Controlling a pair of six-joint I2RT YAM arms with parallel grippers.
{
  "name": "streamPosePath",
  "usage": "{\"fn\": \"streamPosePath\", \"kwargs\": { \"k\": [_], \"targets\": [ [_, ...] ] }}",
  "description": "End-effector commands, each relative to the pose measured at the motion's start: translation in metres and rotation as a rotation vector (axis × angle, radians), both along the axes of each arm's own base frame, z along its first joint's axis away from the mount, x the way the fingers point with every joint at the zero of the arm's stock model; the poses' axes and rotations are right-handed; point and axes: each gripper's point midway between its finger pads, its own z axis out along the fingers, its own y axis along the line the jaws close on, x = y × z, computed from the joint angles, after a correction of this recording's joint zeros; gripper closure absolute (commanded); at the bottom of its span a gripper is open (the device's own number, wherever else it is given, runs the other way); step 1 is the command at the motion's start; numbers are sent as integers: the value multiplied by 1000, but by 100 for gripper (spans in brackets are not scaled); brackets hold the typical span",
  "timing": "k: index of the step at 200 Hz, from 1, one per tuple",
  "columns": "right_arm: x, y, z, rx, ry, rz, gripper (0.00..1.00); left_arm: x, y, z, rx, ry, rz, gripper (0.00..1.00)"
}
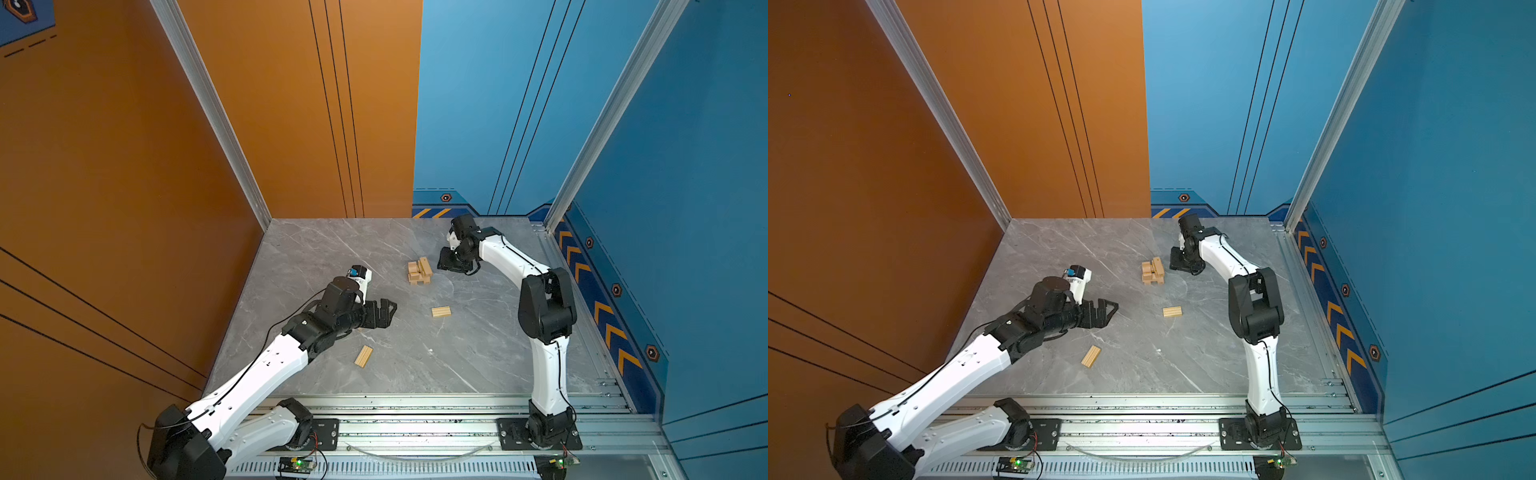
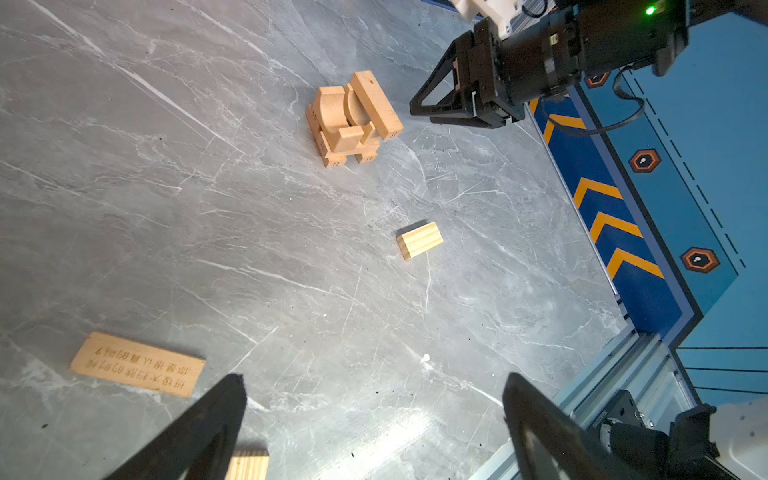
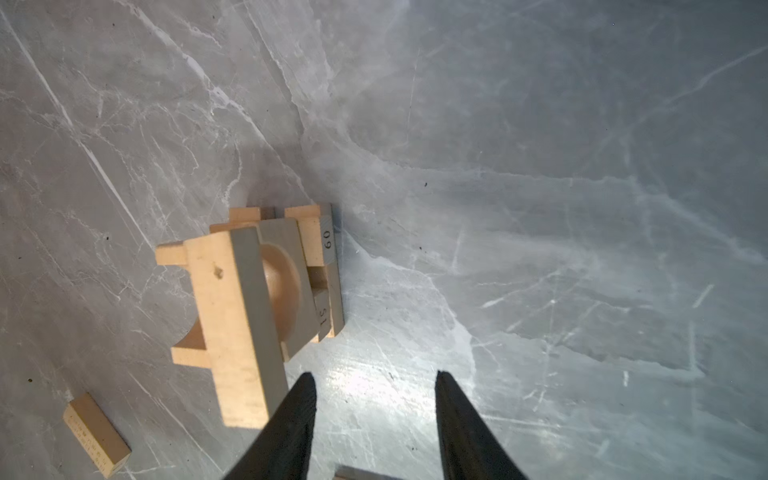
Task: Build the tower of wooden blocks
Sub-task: 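Open the right gripper and release the block beside the structure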
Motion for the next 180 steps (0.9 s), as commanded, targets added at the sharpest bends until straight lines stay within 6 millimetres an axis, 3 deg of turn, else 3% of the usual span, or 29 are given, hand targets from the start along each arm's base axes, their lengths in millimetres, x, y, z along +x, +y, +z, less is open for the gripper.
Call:
{"fn": "streamPosePath", "kwargs": {
  "k": [1, 129, 138, 180],
  "targets": [
    [2, 5, -12, 43, 23, -11, 51, -1, 7, 13, 7, -25, 35, 2],
    [1, 15, -28, 64, 50, -3, 51, -5, 15, 6, 29, -19, 54, 2],
    [-7, 13, -38, 56, 80, -4, 51, -5, 16, 6, 30, -21, 56, 2],
    [-9, 16, -40, 56, 82, 5, 51, -5, 17, 6, 30, -22, 59, 2]
  ]
}}
